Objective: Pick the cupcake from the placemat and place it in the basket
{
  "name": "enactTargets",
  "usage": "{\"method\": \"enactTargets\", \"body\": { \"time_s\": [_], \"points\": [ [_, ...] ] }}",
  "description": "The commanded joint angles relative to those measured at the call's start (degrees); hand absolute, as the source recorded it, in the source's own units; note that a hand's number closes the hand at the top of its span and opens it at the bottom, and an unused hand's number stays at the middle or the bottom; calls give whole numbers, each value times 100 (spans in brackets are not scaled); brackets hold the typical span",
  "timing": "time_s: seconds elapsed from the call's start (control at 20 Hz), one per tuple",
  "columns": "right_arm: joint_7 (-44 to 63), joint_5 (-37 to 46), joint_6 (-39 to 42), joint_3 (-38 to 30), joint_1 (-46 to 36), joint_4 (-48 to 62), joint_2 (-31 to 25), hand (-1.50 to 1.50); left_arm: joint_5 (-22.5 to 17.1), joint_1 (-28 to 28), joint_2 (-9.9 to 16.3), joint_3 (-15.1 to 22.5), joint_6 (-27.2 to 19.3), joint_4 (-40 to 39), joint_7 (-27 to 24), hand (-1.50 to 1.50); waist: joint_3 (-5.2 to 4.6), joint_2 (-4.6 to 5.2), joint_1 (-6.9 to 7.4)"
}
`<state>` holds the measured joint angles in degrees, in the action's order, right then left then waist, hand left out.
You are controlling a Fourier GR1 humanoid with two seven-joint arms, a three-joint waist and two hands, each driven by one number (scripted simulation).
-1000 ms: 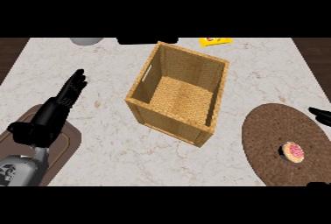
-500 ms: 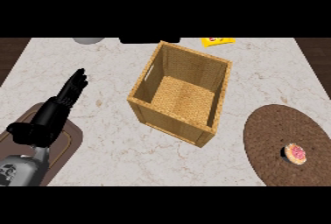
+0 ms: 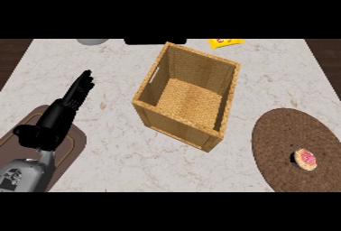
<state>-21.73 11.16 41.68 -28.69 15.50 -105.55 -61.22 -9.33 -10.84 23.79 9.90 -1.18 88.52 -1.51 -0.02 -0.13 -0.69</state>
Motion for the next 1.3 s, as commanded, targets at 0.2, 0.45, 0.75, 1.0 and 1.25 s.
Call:
{"method": "enactTargets", "body": {
  "time_s": [0.2, 0.45, 0.75, 1.0, 1.25],
  "points": [
    [-1097, 786, -121, 128, 68, 692, 349, -150, 230, 53, -256, -139, 174, -331, -286, 0, 4, 16, 44],
    [-719, 812, -483, 847, -195, 704, 903, -150, 165, -45, -208, -269, 261, 44, 89, 0, 5, 21, 84],
    [-1273, 1479, -1174, 1345, -343, 1427, 1492, -150, 512, 18, -460, -229, 215, -195, -121, 0, 5, 18, 62],
    [-1440, 2100, -1537, 1682, -1147, 2152, 1767, -150, 313, -275, -423, -610, 620, -330, 140, 0, 3, 19, 75],
    [-1759, 2611, -1972, 1813, -1099, 2513, 2117, -150, 479, -153, -423, -756, 720, -24, 107, 0, 4, 17, 67]
  ]
}}
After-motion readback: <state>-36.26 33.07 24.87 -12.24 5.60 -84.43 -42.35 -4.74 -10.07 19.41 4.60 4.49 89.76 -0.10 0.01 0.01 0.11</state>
